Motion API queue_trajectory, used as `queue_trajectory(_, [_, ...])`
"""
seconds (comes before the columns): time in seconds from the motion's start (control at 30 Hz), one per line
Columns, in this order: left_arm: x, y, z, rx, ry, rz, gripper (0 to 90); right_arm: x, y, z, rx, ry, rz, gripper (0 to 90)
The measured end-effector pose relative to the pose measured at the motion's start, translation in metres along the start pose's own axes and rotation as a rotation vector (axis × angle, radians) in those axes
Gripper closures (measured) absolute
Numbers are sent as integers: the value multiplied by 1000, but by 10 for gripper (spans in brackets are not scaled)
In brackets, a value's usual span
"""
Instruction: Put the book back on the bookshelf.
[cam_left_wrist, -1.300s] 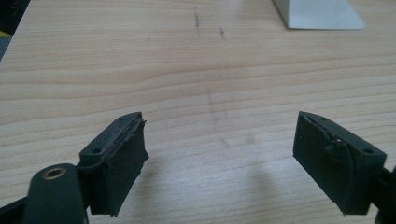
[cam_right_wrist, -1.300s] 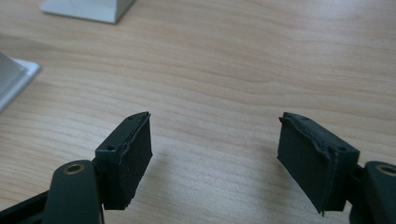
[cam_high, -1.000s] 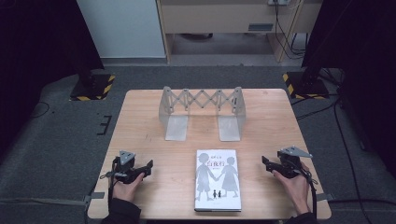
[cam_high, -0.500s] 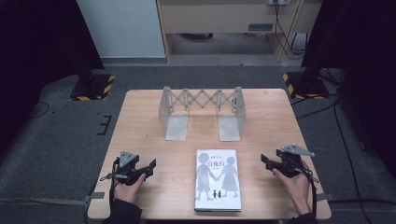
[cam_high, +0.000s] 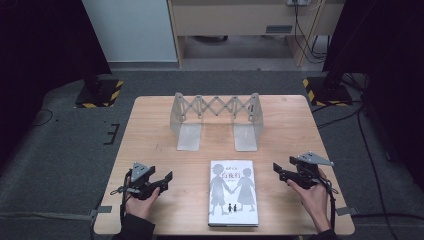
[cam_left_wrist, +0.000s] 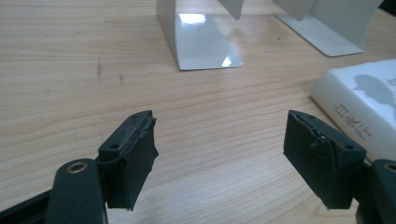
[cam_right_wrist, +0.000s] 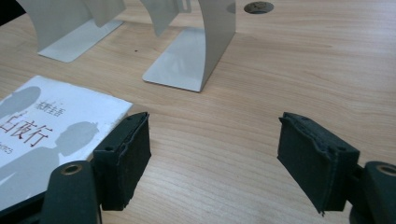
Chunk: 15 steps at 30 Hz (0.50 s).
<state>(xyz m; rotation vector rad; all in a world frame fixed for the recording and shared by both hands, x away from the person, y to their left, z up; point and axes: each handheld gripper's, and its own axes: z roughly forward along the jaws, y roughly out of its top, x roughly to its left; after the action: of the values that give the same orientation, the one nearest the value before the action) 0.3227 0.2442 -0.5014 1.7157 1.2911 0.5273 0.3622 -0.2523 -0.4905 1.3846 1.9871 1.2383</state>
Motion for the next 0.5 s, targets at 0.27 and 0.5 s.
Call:
queue_trajectory(0.27, [-14, 5, 2, 1, -41, 27, 244, 6, 4, 1, -8, 32, 0, 257])
queue_trajectory(0.5, [-27, 11, 5, 5, -71, 53, 244, 10, 5, 1, -7, 59, 4, 264])
